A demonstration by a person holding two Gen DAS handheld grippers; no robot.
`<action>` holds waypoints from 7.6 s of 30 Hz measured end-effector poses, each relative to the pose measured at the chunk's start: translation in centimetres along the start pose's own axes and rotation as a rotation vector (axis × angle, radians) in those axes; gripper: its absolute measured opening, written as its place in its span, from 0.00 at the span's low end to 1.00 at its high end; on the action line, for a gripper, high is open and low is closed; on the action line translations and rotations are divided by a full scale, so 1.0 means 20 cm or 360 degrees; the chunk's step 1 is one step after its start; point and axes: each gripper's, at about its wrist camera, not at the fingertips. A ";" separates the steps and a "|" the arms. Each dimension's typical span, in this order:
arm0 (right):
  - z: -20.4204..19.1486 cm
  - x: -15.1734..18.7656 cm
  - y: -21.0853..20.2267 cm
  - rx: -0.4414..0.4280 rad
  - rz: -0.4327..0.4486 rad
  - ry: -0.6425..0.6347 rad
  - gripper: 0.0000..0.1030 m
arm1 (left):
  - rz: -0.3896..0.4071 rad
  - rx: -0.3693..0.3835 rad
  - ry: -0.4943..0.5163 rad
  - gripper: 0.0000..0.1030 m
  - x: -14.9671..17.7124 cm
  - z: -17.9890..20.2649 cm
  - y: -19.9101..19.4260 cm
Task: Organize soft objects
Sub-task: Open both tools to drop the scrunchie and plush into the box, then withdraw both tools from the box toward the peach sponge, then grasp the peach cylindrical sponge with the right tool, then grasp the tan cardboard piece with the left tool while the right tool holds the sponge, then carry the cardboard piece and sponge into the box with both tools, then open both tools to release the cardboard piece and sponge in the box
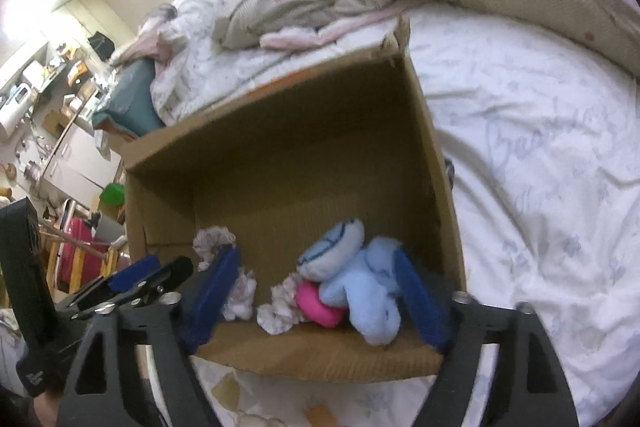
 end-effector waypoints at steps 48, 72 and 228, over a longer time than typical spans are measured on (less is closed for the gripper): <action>0.00 0.29 -0.27 0.0056 -0.0013 0.0043 1.00 | 0.0073 -0.0190 -0.0150 0.96 0.37 -0.18 -0.41; -0.05 0.74 0.02 0.0083 -0.0710 -0.0138 1.00 | -0.0417 -0.0222 -0.0093 0.96 0.77 -0.26 -0.20; -0.03 0.13 0.17 -0.0115 -0.0365 -0.0049 0.13 | -0.0157 0.0108 -0.0049 0.31 0.13 -0.02 0.01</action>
Point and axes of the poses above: each gripper's, at about its wrist camera, not at the fingertips, and y roughly the way its jaws point, z to its right, x to its underside, and after that the axes turned 3 degrees about x, right-handed
